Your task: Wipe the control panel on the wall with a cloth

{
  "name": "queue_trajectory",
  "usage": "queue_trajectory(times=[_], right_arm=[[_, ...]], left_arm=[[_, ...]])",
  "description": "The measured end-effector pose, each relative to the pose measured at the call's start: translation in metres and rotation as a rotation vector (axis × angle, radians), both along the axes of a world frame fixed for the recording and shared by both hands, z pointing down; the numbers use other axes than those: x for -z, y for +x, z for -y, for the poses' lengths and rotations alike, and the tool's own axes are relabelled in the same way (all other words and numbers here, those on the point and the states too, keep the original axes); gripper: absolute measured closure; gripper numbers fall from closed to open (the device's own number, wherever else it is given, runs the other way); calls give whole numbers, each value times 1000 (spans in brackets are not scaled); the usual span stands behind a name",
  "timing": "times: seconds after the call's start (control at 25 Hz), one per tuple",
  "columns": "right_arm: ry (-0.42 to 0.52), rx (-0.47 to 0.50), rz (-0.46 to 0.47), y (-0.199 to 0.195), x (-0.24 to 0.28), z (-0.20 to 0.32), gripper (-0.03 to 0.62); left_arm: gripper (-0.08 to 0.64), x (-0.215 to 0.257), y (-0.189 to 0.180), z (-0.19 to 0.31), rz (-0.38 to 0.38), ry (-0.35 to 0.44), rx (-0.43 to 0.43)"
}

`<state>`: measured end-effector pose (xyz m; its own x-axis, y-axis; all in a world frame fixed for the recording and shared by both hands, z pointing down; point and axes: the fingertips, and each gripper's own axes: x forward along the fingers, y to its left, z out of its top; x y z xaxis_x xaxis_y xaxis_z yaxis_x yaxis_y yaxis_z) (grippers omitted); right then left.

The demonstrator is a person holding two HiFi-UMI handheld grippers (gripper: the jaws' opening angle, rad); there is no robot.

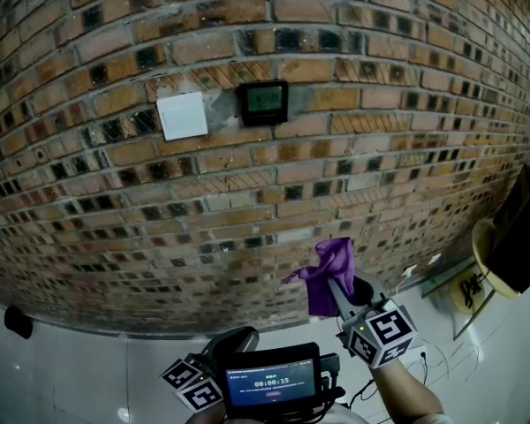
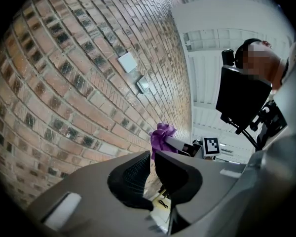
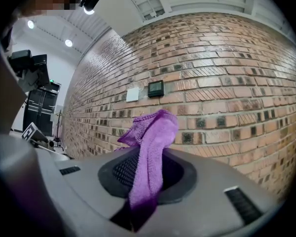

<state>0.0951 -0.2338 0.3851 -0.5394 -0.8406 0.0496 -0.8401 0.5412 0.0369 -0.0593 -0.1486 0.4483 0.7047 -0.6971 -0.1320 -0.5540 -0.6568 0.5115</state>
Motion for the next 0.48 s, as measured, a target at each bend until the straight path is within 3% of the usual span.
queue_trajectory(times=[0.48], right_arm=[[-72,24,11,-5,-25,-11,509]], left_arm=[[528,-2,1,-1,5,-6,-4]])
